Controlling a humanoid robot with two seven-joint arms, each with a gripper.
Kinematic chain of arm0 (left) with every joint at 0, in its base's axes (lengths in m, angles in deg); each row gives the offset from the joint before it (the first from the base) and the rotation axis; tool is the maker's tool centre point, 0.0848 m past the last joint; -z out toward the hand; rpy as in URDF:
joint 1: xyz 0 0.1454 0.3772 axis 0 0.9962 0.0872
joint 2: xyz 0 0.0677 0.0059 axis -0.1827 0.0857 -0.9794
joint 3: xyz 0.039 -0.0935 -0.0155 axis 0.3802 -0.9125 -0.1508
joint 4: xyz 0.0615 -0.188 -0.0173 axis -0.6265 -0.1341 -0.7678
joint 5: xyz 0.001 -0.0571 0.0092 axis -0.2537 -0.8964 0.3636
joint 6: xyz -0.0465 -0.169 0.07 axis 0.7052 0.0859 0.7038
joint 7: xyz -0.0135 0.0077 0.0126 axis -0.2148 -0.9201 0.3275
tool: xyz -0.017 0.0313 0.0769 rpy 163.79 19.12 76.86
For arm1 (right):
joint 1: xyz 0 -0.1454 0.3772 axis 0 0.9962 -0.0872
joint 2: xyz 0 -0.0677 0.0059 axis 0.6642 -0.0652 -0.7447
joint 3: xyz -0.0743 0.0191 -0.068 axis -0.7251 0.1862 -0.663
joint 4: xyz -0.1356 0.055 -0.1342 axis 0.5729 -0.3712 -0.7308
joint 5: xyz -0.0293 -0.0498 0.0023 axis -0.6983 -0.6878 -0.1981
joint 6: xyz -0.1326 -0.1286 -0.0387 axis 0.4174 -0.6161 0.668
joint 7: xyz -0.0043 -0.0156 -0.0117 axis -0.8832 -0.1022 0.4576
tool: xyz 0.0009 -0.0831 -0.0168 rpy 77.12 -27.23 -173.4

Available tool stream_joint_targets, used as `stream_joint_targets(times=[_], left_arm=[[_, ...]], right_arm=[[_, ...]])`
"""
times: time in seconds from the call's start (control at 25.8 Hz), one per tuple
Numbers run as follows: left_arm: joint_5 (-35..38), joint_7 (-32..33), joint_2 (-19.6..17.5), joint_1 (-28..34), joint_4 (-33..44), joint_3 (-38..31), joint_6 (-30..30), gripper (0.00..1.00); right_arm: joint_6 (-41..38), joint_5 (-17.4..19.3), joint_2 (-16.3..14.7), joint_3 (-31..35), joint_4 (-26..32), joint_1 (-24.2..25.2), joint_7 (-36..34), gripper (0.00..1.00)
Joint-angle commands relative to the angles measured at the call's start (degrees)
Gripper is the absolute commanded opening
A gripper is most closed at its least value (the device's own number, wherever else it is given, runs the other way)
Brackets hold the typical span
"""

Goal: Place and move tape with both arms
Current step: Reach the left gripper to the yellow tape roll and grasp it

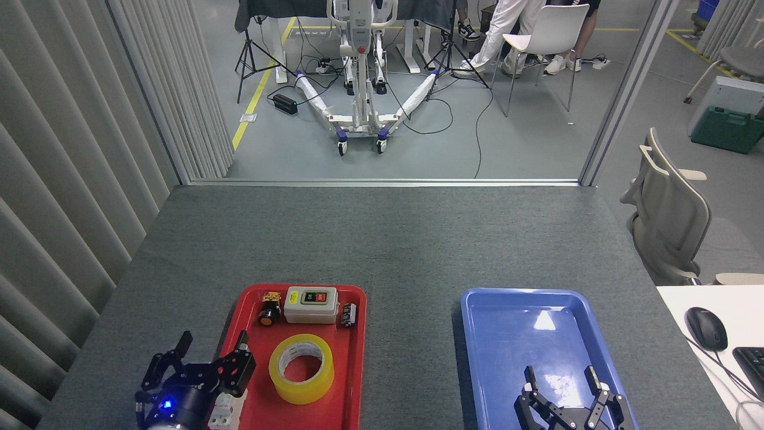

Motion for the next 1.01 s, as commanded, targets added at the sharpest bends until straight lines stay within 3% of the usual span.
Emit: stream_joint_targets(times=[0.0, 0.15, 0.27, 0.39, 0.46, 0.77, 0.97], left_arm=[[-0.09, 16.46, 0.04, -4.13, 1.94, 0.16, -0.13, 1.00], [-0.09, 39.31, 0.66, -9.49, 0.18, 1.65, -4.70, 1.00], [-0.09, 53.90, 0.57, -14.06, -1.75, 1.57, -17.70, 1.00], [-0.09, 61.11, 0.66, -19.95, -5.97, 1.13, -32.64, 1.00], [-0.17, 61.64, 0.75, -22.68, -9.40, 1.13, -36.86, 1.00], [-0.26, 62.25, 3.65, -24.70, -14.15, 2.53, -21.92, 1.00], [-0.17, 62.34, 4.79, -25.93, -17.22, 5.43, -17.00, 1.00]], right_arm=[[0.00, -0.03, 0.10, 0.05, 0.00, 0.00, 0.02, 1.00], [0.00, -0.12, 0.19, 0.14, -0.09, 0.00, 0.02, 1.00], [0.00, -0.12, 0.28, 0.14, -0.09, 0.09, 0.02, 1.00], [0.00, -0.21, 0.28, 0.05, -0.09, 0.09, 0.02, 1.00], [0.08, -0.30, 0.28, 0.14, -0.09, 0.09, -0.07, 1.00], [0.08, -0.38, 1.33, 0.93, -0.26, 1.23, 0.02, 1.00], [-0.36, -0.38, 1.25, 1.02, -0.26, 1.50, 0.02, 1.00]])
